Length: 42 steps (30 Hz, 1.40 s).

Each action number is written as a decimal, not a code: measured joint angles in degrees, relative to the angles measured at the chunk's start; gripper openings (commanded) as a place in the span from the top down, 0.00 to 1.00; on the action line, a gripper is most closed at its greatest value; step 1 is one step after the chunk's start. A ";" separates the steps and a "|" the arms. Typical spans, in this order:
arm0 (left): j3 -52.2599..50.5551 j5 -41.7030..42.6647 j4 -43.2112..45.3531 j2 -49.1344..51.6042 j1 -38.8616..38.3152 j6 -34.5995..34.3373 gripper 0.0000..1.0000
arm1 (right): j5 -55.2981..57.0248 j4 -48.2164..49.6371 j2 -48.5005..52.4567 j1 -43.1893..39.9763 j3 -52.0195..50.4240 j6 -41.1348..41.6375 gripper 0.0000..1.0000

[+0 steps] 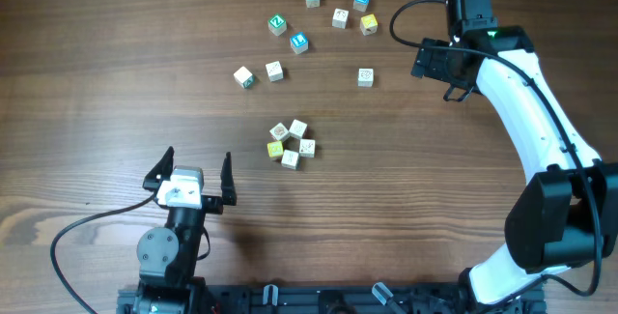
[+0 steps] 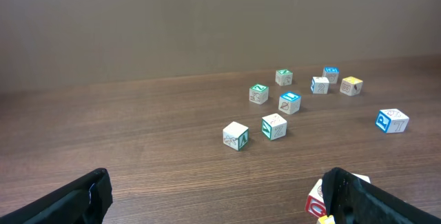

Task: Form a circle

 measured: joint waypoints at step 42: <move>0.00 0.02 -0.02 0.00 0.02 0.20 0.00 | -16.11 53.68 -29.42 0.00 -58.60 -15.67 0.00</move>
